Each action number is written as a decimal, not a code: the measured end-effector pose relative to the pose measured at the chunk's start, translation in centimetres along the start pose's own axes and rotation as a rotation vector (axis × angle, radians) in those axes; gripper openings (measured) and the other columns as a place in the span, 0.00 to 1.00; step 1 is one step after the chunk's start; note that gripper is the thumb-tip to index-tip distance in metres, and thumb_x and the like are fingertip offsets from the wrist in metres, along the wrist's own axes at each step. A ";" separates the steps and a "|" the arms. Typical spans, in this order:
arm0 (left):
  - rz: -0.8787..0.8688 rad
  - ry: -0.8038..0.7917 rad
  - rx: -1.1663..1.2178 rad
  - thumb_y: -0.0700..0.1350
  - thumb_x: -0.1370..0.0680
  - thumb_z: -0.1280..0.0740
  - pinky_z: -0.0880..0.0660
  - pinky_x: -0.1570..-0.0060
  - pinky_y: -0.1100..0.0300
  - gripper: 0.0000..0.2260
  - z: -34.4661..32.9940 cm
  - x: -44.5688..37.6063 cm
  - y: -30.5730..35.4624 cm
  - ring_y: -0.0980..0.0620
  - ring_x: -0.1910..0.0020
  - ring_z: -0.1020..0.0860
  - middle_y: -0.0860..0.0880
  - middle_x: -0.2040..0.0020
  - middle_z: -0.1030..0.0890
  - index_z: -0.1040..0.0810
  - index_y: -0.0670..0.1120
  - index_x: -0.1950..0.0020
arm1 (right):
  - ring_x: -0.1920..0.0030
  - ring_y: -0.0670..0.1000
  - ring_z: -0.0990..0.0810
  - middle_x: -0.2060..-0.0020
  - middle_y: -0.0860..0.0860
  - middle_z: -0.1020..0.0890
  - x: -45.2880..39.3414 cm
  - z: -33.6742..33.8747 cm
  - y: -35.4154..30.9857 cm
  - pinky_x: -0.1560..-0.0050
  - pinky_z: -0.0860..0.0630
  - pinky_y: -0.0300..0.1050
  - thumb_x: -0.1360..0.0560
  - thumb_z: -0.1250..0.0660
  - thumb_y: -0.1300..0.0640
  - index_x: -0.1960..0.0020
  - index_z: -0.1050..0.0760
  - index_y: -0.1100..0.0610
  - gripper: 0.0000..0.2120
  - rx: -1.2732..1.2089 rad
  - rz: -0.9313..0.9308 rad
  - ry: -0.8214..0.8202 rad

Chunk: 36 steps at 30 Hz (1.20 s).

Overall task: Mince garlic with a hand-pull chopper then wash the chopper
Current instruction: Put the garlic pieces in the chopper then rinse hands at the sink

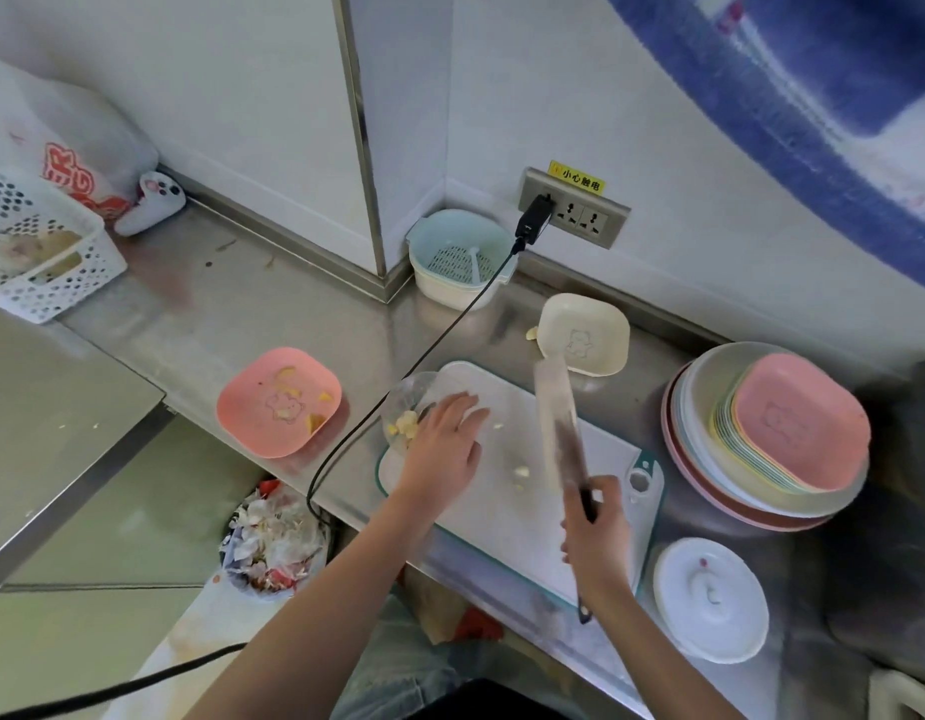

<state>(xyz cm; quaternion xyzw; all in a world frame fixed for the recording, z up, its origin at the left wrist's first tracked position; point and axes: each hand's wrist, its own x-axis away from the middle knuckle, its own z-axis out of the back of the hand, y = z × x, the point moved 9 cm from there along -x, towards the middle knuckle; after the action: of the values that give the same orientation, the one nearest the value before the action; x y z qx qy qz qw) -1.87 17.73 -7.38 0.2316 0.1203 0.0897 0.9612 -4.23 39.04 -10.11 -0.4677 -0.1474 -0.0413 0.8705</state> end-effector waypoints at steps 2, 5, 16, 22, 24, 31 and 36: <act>-0.063 -0.044 -0.013 0.43 0.31 0.45 0.23 0.47 0.51 0.19 -1.0 -0.5 1.1 0.46 0.41 0.26 0.44 0.44 0.19 0.19 0.43 0.46 | 0.73 0.55 0.23 0.68 0.57 0.21 -0.5 1.7 2.2 0.73 0.22 0.49 0.21 0.38 0.50 0.53 0.33 0.50 0.06 0.018 -0.072 -0.011; -0.130 -0.111 -0.067 0.42 0.32 0.42 0.21 0.49 0.50 0.17 -2.1 -1.3 2.6 0.43 0.47 0.20 0.45 0.48 0.19 0.19 0.43 0.49 | 0.71 0.55 0.22 0.66 0.56 0.21 -1.0 2.6 4.5 0.71 0.22 0.50 0.21 0.40 0.49 0.53 0.33 0.50 0.06 0.107 -0.097 -0.039; -0.181 -0.379 -0.128 0.37 0.24 0.39 0.37 0.34 0.53 0.16 -5.1 -2.3 3.2 0.43 0.35 0.30 0.43 0.37 0.26 0.25 0.41 0.37 | 0.44 0.60 0.29 0.43 0.59 0.28 -3.0 2.0 4.9 0.45 0.29 0.52 0.20 0.44 0.52 0.41 0.33 0.56 0.12 0.770 -0.046 -0.015; -0.098 -0.178 -0.023 0.33 0.38 0.29 0.22 0.56 0.53 0.14 -1.6 -3.9 0.4 0.43 0.54 0.20 0.46 0.53 0.19 0.20 0.43 0.54 | 0.40 0.56 0.30 0.42 0.53 0.24 -7.3 -2.7 -6.0 0.41 0.36 0.50 0.21 0.44 0.56 0.40 0.29 0.55 0.11 0.831 0.376 -0.041; -0.021 -0.124 -0.015 0.33 0.37 0.28 0.23 0.57 0.52 0.15 -0.2 -4.0 -1.4 0.42 0.54 0.20 0.45 0.53 0.20 0.20 0.43 0.52 | 0.36 0.56 0.32 0.40 0.53 0.24 -10.2 -5.5 -10.4 0.38 0.39 0.50 0.20 0.44 0.58 0.38 0.30 0.55 0.12 0.922 0.511 -0.064; 0.133 -0.070 -0.084 0.37 0.28 0.34 0.31 0.47 0.52 0.15 2.9 -2.8 -7.5 0.42 0.44 0.26 0.45 0.45 0.22 0.21 0.44 0.42 | 0.25 0.52 0.46 0.29 0.51 0.33 -18.7 -13.9 -14.9 0.27 0.57 0.61 0.26 0.36 0.56 0.26 0.41 0.55 0.30 1.460 0.552 -0.212; 0.093 -0.056 -0.145 0.37 0.29 0.33 0.27 0.51 0.50 0.14 5.0 -1.2 -9.5 0.44 0.49 0.24 0.46 0.50 0.21 0.21 0.45 0.44 | 0.30 0.52 0.35 0.41 0.49 0.22 -20.5 -14.6 -14.3 0.29 0.62 0.67 0.28 0.34 0.56 0.34 0.31 0.52 0.23 1.573 0.552 -0.133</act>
<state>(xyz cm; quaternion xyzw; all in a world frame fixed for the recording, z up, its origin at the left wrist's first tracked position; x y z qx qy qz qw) -0.52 6.97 -7.24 0.1691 0.0756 0.1362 0.9732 -23.57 17.66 -12.30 0.2555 -0.0646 0.3163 0.9113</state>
